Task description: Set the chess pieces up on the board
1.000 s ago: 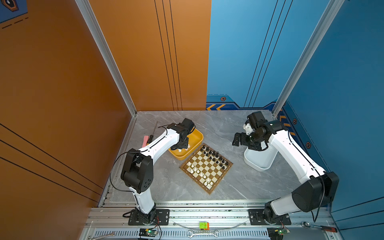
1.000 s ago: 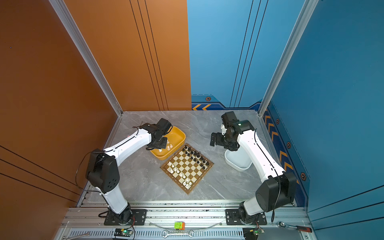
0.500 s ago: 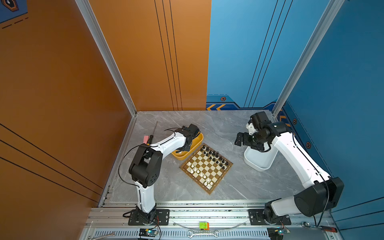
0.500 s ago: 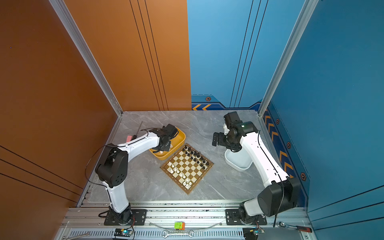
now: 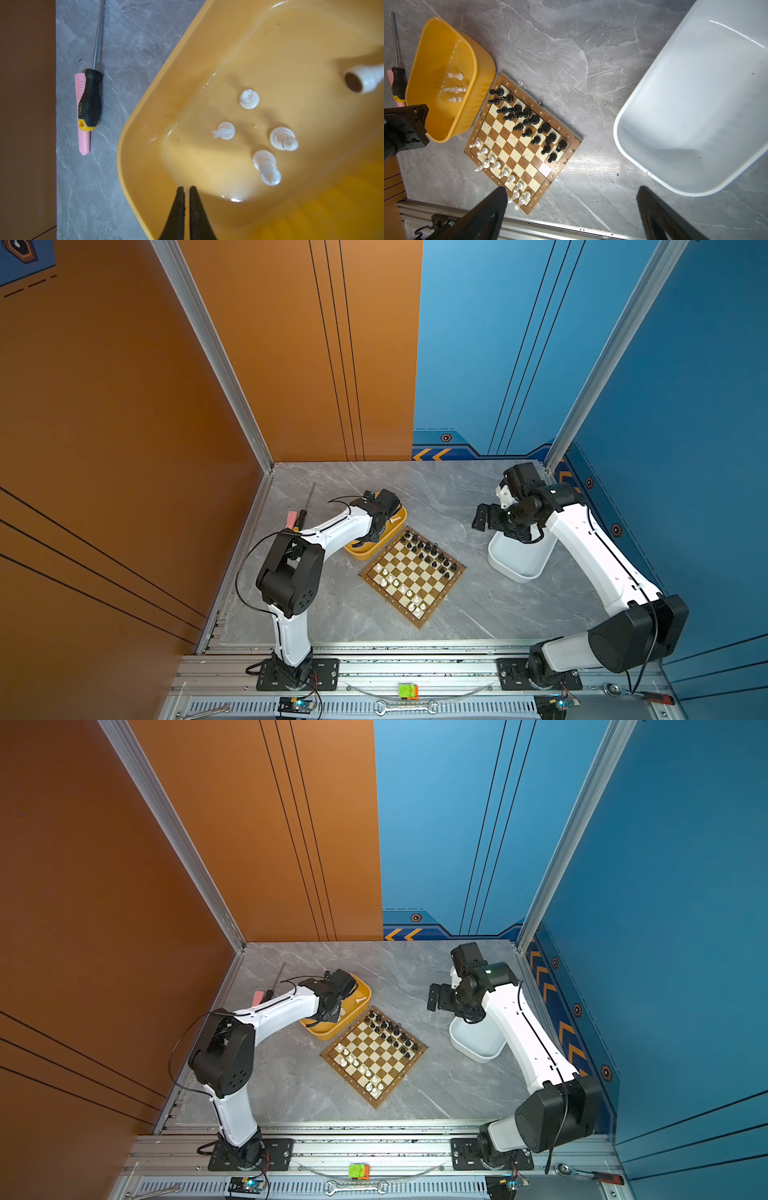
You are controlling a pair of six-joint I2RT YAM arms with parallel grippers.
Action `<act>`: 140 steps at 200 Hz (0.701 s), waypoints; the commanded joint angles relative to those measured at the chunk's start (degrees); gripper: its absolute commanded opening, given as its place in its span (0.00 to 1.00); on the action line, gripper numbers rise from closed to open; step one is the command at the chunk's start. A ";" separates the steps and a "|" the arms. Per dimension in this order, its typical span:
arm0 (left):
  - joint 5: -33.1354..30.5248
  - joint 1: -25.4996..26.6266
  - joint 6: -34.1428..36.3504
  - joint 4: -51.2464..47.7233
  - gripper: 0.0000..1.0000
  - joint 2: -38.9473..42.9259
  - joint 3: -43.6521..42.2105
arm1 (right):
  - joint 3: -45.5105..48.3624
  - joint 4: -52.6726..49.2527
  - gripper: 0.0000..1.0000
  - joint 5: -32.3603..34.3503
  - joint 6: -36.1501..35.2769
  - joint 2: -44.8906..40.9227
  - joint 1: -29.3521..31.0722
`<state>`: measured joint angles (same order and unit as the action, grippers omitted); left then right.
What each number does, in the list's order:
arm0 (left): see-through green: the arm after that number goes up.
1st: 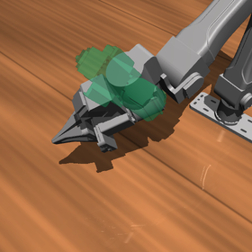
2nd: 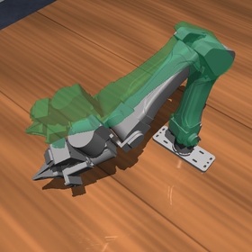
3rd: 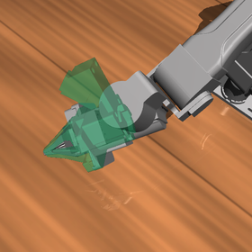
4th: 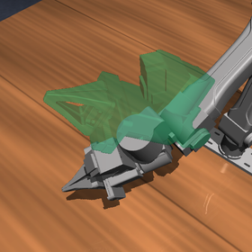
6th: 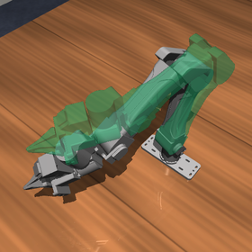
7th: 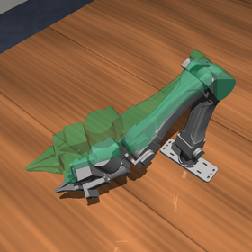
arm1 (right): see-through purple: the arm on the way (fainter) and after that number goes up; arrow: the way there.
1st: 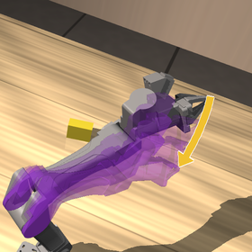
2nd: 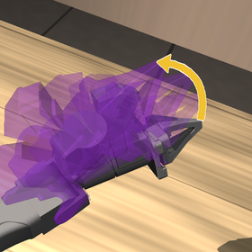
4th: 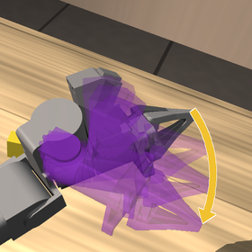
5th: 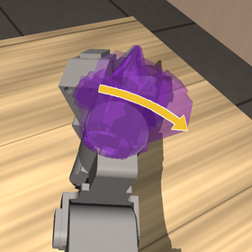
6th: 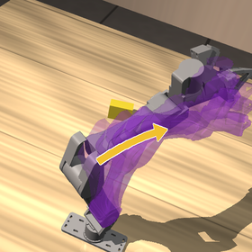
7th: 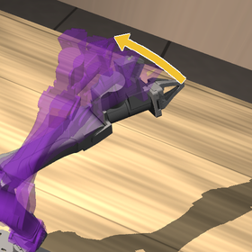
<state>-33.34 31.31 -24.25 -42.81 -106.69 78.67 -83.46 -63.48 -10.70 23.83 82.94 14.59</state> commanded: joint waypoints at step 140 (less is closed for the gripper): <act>13.08 -1.42 6.33 -2.65 0.26 -14.97 25.95 | -7.61 -1.53 1.00 0.32 0.29 6.31 -0.08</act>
<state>-24.91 30.59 -19.68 -43.07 -117.58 100.27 -88.84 -63.51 -10.70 23.83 87.92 14.61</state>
